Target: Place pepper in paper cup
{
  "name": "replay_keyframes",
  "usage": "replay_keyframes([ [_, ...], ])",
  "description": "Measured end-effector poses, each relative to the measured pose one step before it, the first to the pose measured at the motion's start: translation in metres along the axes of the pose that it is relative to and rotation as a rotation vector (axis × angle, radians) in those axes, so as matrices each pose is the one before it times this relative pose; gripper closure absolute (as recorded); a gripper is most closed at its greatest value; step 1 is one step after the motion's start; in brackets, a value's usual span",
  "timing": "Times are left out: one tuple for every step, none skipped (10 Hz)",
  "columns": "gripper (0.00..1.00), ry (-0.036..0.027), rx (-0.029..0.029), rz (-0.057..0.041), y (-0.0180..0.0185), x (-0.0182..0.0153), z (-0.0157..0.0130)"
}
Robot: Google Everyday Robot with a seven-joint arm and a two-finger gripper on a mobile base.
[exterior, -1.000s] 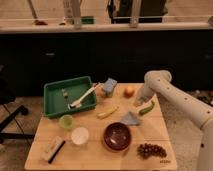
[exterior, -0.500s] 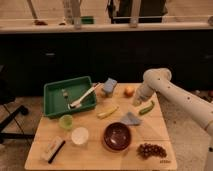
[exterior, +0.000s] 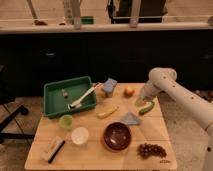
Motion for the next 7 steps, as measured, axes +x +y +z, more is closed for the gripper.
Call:
replay_keyframes([
  [0.4,0.00066,-0.01926,-0.02166,-0.00123,0.00674,0.00145],
  [0.29,-0.00259,-0.00863,-0.03058,-0.00252,0.00183,0.00057],
  [0.22,0.00128,-0.00571,-0.02187,-0.0012,0.00637,-0.00006],
  [0.2,0.00097,-0.00026,-0.02815,-0.00155,0.0077,-0.00011],
  [0.2,0.00159,-0.00159,-0.02891,-0.00088,0.00771,0.00026],
  [0.2,0.00171,0.00035,-0.04704,-0.00209,0.00987,0.002],
  [0.2,-0.00152,-0.00575,-0.02138,-0.00258,0.01066,0.00322],
])
